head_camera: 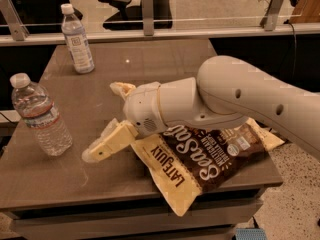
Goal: Knock water bottle over
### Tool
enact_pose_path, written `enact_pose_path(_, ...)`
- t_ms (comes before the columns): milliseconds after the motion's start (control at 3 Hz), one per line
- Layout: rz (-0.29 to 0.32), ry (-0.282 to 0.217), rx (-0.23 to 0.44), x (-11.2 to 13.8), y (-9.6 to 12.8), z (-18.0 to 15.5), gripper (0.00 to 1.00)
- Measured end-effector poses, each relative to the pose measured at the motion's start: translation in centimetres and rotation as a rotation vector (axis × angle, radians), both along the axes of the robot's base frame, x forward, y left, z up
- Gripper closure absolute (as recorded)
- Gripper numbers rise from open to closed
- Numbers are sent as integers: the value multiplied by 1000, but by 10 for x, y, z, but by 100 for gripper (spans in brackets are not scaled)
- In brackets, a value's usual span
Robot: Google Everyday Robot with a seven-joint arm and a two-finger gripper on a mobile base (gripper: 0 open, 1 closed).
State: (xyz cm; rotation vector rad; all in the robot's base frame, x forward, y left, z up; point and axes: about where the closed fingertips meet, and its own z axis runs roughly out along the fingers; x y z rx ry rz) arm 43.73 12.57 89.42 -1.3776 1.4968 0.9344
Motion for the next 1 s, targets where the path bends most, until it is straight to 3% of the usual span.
enact_pose_path(333, 42, -20, 48, 8, 39, -1, 0)
enact_pose_path(1000, 121, -60, 149, -6, 104, 15, 0)
